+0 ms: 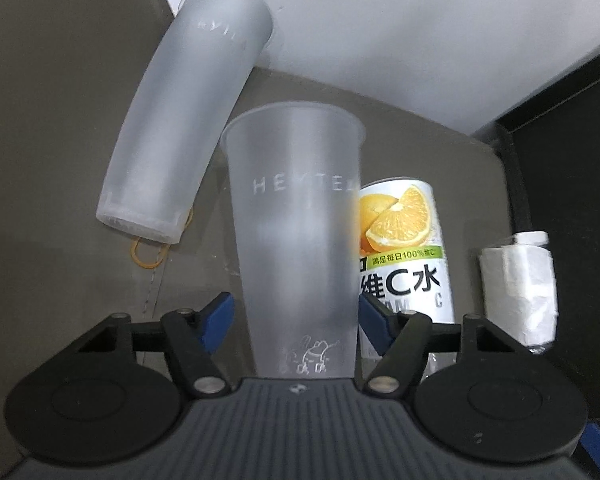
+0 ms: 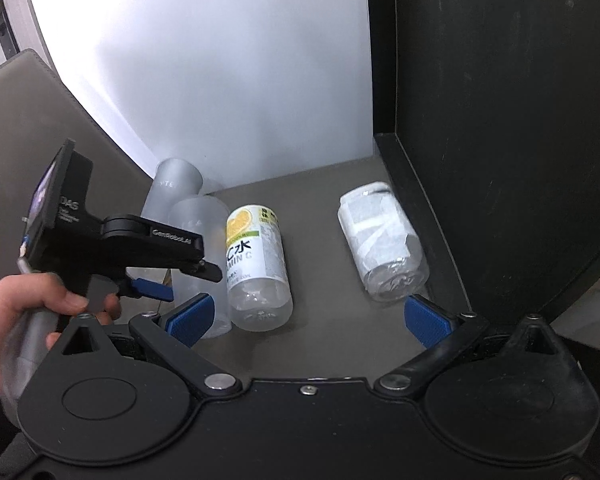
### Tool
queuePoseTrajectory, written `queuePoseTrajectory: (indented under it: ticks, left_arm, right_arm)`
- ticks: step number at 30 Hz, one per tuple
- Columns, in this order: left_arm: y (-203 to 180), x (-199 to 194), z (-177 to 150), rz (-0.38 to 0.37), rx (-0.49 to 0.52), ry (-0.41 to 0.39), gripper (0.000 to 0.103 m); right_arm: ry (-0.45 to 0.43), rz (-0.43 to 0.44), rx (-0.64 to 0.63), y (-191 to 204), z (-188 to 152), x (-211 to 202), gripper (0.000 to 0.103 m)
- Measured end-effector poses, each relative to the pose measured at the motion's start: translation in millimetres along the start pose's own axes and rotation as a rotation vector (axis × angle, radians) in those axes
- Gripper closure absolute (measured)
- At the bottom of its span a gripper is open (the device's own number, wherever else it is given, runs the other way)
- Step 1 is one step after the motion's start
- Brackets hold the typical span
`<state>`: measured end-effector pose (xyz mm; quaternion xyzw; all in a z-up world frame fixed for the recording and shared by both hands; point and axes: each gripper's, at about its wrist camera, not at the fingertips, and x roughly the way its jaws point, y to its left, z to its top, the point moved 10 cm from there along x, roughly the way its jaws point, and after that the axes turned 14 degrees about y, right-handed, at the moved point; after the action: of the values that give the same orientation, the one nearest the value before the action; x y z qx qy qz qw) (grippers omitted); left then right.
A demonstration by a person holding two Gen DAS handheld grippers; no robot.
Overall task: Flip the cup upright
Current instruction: 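Lift the frosted cup off the seat with the left gripper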
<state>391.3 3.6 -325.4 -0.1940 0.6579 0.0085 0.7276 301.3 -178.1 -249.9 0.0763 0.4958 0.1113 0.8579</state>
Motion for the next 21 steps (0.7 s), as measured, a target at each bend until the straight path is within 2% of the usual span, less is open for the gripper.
queuePoseTrajectory:
  ticks: [7, 11, 21]
  left_arm:
    - [0, 7, 4, 0.017, 0.005, -0.016, 0.041]
    - [-2, -3, 6, -0.004, 0.018, -0.038, 0.041]
    - [7, -29, -7, 0.009, 0.051, -0.066, 0.042]
  right_arm:
    - [0.023, -0.003, 0.010, -2, -8, 6, 0.001]
    - [0.060, -0.016, 0.033, -3, -9, 10, 0.002]
    - [0.052, 0.046, 0.100, 1, -4, 3, 0.001]
